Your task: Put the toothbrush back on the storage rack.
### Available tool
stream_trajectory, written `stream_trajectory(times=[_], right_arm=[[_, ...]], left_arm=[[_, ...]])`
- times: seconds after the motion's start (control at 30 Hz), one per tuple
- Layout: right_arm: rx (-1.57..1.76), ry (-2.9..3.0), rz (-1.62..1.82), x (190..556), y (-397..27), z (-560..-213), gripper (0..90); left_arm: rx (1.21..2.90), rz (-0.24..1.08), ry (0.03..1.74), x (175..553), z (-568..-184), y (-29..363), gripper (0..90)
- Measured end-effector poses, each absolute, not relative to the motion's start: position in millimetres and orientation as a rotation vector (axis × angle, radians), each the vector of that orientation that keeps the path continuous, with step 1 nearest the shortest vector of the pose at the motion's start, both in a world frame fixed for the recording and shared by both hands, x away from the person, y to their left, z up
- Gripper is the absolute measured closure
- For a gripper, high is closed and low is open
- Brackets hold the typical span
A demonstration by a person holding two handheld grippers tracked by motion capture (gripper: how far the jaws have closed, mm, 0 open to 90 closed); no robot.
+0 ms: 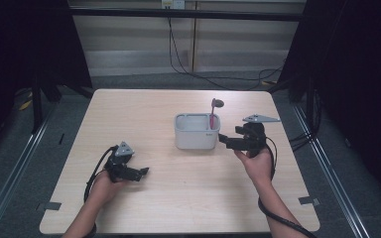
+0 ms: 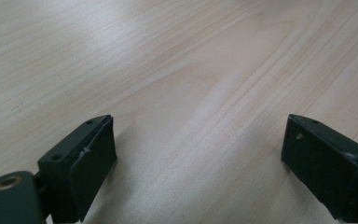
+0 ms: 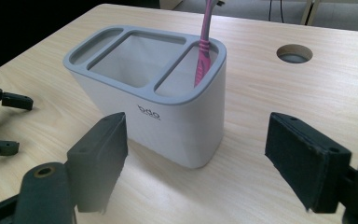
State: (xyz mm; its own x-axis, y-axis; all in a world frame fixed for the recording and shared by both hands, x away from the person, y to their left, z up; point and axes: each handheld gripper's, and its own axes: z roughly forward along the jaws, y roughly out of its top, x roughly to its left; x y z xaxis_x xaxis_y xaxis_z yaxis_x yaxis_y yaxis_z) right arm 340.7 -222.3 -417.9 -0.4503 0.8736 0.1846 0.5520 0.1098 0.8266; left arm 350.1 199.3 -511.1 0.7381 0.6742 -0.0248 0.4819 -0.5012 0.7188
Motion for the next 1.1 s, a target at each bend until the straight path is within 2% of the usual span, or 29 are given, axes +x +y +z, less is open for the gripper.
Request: stream_trajectory(times=[1.1], right_arm=[[1.392, 2.121, 1.208, 320, -242, -451, 20.3]], left_arm=[[2.199, 0.335, 0.867, 350, -511, 199, 9.6]])
